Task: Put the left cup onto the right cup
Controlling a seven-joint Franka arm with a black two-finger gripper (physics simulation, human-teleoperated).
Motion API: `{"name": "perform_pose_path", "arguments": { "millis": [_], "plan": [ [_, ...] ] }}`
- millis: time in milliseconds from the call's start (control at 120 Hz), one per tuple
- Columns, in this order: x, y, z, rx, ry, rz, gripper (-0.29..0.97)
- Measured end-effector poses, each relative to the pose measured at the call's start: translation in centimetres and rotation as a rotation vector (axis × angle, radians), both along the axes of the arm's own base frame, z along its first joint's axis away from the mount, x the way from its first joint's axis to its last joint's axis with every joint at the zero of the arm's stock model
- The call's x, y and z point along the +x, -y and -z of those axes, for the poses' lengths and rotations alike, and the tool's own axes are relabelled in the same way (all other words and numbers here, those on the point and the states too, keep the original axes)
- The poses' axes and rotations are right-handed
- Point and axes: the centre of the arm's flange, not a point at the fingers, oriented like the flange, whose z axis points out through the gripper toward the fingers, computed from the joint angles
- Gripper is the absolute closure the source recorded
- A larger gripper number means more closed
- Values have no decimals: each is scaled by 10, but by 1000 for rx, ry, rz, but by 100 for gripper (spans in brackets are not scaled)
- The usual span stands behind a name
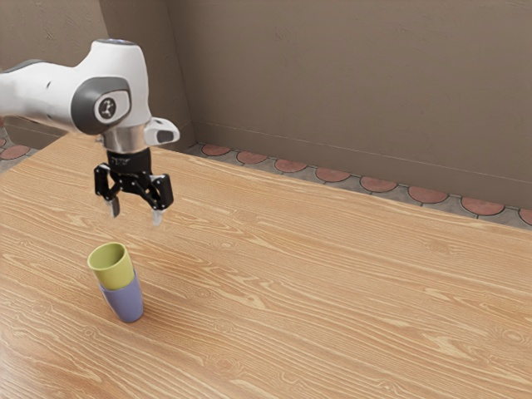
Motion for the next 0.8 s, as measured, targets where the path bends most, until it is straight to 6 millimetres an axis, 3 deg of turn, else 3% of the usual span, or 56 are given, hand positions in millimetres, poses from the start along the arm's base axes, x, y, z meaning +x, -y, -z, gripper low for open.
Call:
{"name": "perform_pose_path", "arguments": {
  "millis": [800],
  "plan": [
    [15, 21, -19, -21, 32, 187, 0]
  ]
}}
